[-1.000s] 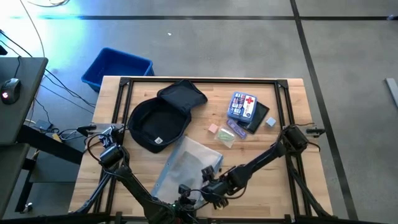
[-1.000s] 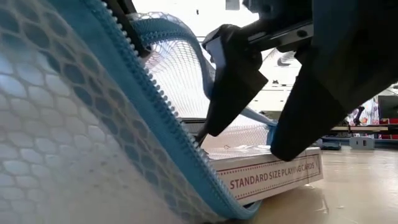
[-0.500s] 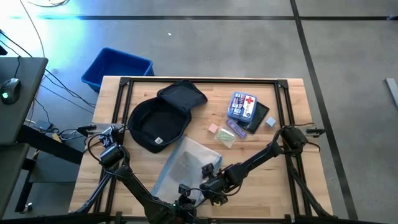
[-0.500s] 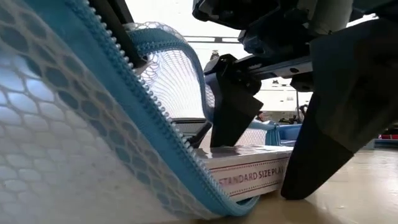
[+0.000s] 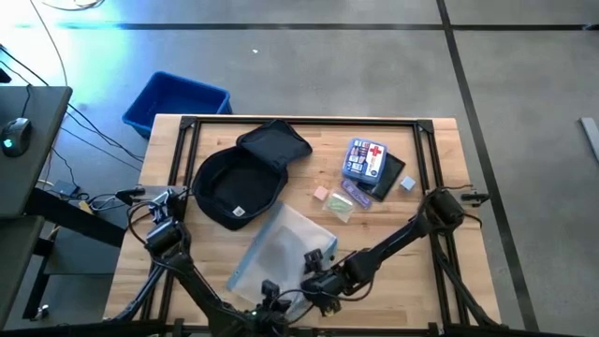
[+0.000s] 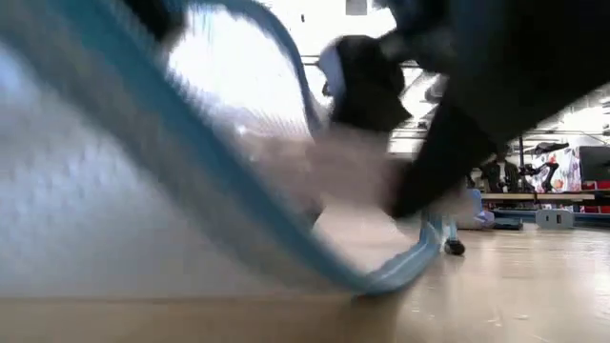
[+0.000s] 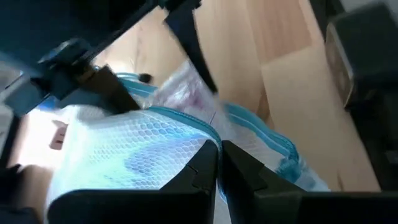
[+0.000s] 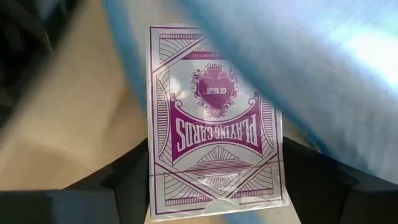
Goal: Unpack backpack
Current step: Put the playing card into the transparent zip bag, then put the green earphones into the transparent zip bag, then put the purple granola bar into the transparent zip bag, then put the pink adaptor into the transparent zip bag
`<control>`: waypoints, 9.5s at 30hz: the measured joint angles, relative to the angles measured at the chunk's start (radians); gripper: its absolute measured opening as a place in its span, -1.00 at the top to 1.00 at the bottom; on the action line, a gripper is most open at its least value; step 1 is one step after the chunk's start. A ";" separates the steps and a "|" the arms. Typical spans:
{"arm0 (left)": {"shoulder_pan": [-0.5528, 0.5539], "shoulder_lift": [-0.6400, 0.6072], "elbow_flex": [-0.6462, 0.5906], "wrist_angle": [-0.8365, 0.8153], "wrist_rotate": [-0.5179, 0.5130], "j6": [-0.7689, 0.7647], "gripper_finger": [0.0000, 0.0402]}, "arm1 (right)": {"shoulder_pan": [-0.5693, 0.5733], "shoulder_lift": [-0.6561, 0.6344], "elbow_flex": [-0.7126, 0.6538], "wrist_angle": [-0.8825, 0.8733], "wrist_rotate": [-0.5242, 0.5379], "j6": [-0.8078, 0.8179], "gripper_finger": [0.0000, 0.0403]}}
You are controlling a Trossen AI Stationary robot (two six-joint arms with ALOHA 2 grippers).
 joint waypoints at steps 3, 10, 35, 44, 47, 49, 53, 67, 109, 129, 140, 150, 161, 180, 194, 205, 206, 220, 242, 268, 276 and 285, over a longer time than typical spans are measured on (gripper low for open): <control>-0.012 0.000 0.014 0.000 -0.035 0.025 1.00 | -0.012 0.006 0.001 0.083 0.017 0.037 -0.37; -0.002 -0.005 0.033 0.023 -0.043 0.034 1.00 | -0.073 0.022 0.001 0.252 0.118 0.150 -0.37; -0.018 -0.003 0.033 -0.025 0.051 0.052 1.00 | 0.024 -0.097 0.004 0.005 0.195 0.016 -0.76; -0.018 -0.003 0.033 -0.062 0.122 0.010 1.00 | 0.092 -0.106 -0.018 -0.327 0.418 0.101 -0.74; -0.016 -0.003 0.032 -0.064 0.105 0.002 1.00 | 0.058 -0.112 -0.018 -0.532 0.477 0.271 -0.71; -0.012 -0.003 0.032 -0.062 0.105 -0.006 1.00 | 0.018 -0.111 -0.051 -0.610 0.501 0.352 -0.68; -0.009 -0.003 0.032 -0.061 0.102 -0.049 1.00 | -0.090 -0.163 -0.209 -0.554 0.460 0.386 -0.61; -0.007 -0.003 0.032 -0.058 0.102 -0.065 1.00 | -0.348 -0.370 -0.736 0.155 0.206 0.509 -0.49; -0.028 -0.002 0.024 0.248 -0.002 0.326 1.00 | -0.063 0.025 0.054 0.223 0.018 -0.041 0.64; -0.030 -0.003 0.025 0.227 0.064 0.287 1.00 | 0.055 -0.081 0.057 -0.261 0.153 -0.042 -0.19; -0.021 -0.003 0.021 0.168 0.065 0.186 1.00 | 0.051 -0.150 -0.078 -1.004 0.610 0.589 -0.19; -0.010 -0.003 0.020 0.167 0.075 0.182 1.00 | -0.201 -0.598 -0.695 -0.395 0.461 0.670 -0.19; 0.004 -0.003 0.020 0.167 0.097 0.139 1.00 | -0.336 -0.724 -0.974 -0.006 0.301 0.632 -0.18; 0.004 -0.003 0.019 0.154 0.069 0.139 1.00 | -0.209 -0.664 -0.878 -0.042 0.210 0.606 0.96; 0.004 -0.003 0.019 0.147 -0.067 0.139 1.00 | 0.059 -0.503 -0.566 0.090 -0.042 0.452 1.00; 0.004 -0.003 0.019 0.150 -0.085 0.139 1.00 | -0.042 -0.112 -0.098 0.099 0.207 0.111 0.93; 0.004 -0.003 0.019 0.151 -0.079 0.137 1.00 | -0.049 -0.089 -0.068 0.098 0.204 0.096 0.90; 0.004 -0.003 0.019 0.146 -0.030 0.114 1.00 | -0.048 -0.056 -0.003 -0.037 0.228 0.046 -0.06; 0.002 -0.002 0.019 0.104 0.020 0.078 1.00 | -0.096 0.048 -0.003 0.067 0.139 0.071 0.68; 0.005 -0.002 0.019 0.052 0.023 -0.015 1.00 | -0.473 -0.219 -0.004 -0.694 0.070 -0.110 0.73; 0.005 -0.002 0.019 0.050 0.023 -0.008 1.00 | -0.562 -0.187 -0.004 -0.637 -0.264 -0.477 0.73; 0.006 -0.002 0.019 0.050 0.047 0.010 1.00 | -0.527 -0.186 -0.004 -0.481 -0.032 -0.723 0.52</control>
